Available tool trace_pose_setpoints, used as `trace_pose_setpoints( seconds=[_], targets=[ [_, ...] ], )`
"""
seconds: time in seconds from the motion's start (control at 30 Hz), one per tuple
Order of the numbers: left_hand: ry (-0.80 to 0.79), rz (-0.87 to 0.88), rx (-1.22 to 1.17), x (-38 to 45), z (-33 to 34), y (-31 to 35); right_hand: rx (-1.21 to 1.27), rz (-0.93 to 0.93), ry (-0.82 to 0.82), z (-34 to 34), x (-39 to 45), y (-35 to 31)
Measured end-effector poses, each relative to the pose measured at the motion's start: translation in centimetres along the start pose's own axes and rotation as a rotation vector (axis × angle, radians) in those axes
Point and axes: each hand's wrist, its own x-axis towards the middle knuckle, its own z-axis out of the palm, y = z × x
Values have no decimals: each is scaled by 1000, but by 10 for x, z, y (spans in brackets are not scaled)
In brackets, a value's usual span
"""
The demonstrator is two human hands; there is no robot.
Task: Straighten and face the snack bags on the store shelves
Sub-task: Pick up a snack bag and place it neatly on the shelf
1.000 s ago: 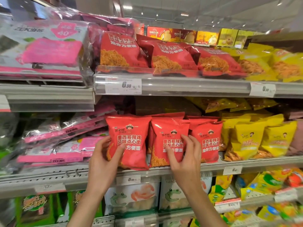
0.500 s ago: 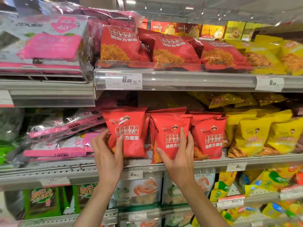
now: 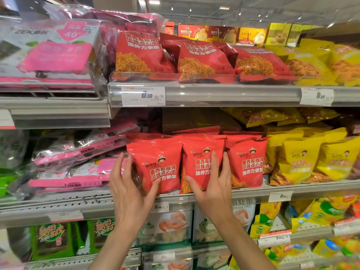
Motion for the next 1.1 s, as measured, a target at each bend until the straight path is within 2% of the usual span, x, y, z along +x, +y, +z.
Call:
trace_pose_setpoints(
  seconds=[0.07,0.13,0.17,0.33,0.6,0.77,0.93,1.0,1.1],
  targets=[
    [35,223,94,4,-3,2,-46,-118,76,0,2,3],
    [-47,382,184,11,1,7,-100,-224,89,1,9,4],
    [-103,407,232,16,5,9,-133,-267,73,2,13,4],
    [-306,333,363,37,20,-5,-293,-332,-70,11,28,10],
    [-404,311,345,37,16,-3,-305,-280,-148,10,27,8],
    [-417,239,98,46,-6,10,-133,-240,-231,-14,29,5],
    [-294,122,-115,40,-30,18,-12,-143,-123,-42,25,-5],
    [-252,80,-166,34,-37,20,42,-67,-104,-52,17,-8],
    [-288,-29,-271,17,-45,27,237,140,-109,-64,-4,-4]
  ],
)
